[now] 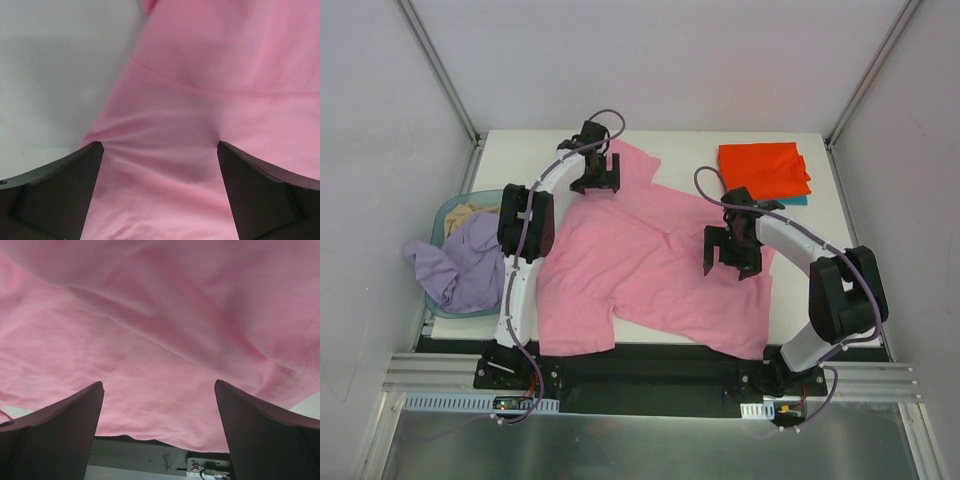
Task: Fold and stack the t-shirts
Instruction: Flatten the tshirt out
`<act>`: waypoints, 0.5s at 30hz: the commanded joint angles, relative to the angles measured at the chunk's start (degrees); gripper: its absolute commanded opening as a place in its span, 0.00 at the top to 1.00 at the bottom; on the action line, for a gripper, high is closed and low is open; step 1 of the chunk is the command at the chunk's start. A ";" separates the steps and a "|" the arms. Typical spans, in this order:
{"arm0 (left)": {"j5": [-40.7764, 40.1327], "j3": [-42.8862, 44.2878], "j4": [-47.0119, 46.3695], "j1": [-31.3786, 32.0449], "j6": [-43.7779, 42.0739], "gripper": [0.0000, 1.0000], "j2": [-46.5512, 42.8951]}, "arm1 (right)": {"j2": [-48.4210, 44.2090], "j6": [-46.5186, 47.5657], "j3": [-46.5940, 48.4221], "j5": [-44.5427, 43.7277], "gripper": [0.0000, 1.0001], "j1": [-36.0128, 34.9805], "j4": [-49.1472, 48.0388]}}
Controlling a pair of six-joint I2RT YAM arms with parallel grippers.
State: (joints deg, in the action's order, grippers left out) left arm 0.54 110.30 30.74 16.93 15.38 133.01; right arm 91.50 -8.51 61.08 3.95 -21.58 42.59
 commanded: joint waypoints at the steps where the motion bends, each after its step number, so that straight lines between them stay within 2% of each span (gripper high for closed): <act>1: -14.03 16.14 7.39 -2.16 -2.80 0.01 8.65 | 0.69 -0.80 0.18 -0.77 0.03 0.14 1.53; 3: -15.91 25.00 9.42 -2.34 -3.51 0.01 11.91 | 0.52 -0.89 -0.17 -3.32 0.03 0.05 2.49; 7: -16.01 31.37 8.63 -2.34 -3.42 0.01 10.79 | -0.10 -0.72 -0.17 -5.70 0.03 0.05 3.11; 10: -10.74 28.58 7.93 -2.34 -1.85 0.01 7.45 | -0.53 -0.45 0.53 -5.01 0.03 0.14 3.03; 15: -4.42 14.79 7.76 -2.16 1.75 0.01 -3.44 | -1.42 1.13 2.02 -5.35 0.03 0.23 2.59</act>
State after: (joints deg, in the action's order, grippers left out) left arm -9.17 131.66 36.93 14.26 14.20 139.92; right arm 92.18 -8.43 61.06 0.23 -21.58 43.99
